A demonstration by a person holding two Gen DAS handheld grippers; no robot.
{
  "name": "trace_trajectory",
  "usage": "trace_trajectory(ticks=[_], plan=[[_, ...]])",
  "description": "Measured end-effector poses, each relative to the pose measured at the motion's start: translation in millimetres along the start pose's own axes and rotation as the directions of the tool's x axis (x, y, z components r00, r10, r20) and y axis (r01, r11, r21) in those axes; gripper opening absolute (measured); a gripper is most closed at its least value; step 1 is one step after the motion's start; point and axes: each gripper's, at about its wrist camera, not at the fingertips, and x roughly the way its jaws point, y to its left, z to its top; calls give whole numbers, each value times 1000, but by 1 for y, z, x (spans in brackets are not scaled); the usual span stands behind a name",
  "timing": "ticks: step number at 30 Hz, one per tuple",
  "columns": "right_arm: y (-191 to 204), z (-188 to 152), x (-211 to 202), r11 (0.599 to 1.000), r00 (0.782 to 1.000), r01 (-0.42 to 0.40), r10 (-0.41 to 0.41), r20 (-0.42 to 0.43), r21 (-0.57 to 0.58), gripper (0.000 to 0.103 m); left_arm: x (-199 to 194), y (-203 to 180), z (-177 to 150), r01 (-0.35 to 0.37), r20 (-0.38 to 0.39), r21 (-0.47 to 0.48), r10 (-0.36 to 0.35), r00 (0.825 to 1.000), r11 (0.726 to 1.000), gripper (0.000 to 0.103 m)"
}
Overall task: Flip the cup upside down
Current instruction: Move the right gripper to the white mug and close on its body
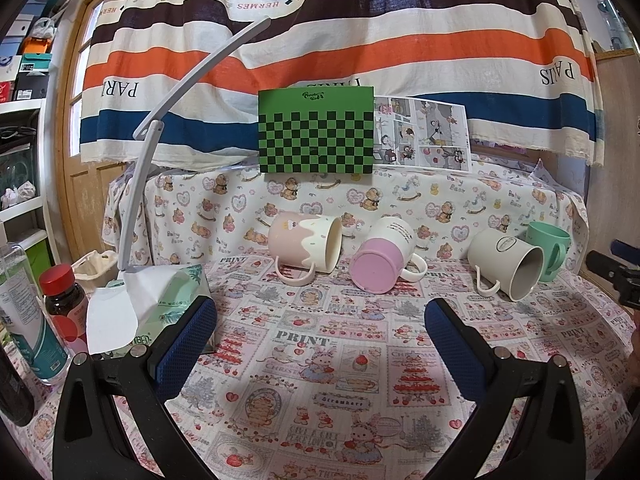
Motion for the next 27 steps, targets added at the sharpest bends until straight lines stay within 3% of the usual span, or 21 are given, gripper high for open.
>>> trace_trajectory(ticks=[5, 9, 12, 13, 16, 21, 25, 27], plan=[[24, 49, 15, 996, 993, -25, 15, -118, -83, 103, 1, -1, 1, -1, 3, 2, 1, 1000, 1000, 103], [30, 100, 59, 996, 952, -40, 12, -305, -86, 103, 0, -1, 0, -1, 3, 2, 1, 1000, 1000, 103], [27, 121, 110, 997, 895, -16, -20, -447, -77, 103, 1, -1, 1, -1, 7, 3, 1, 1000, 1000, 103], [23, 122, 134, 998, 861, -5, -26, -508, -58, 103, 0, -2, 1, 0, 9, 4, 0, 1000, 1000, 103], [15, 108, 177, 998, 787, 53, -58, -614, -26, 103, 1, -2, 0, 6, 7, 5, -6, 1000, 1000, 103], [8, 75, 213, 993, 706, -7, 87, -703, 116, 103, -1, -2, -1, 7, 11, 6, -7, 1000, 1000, 103], [8, 55, 231, 988, 649, 28, 96, -755, 149, 103, -1, -2, -1, 7, 11, 6, -7, 1000, 1000, 103], [8, 53, 236, 990, 631, 43, 77, -772, 134, 95, -1, -2, -1, 7, 12, 6, -7, 1000, 1000, 103]])
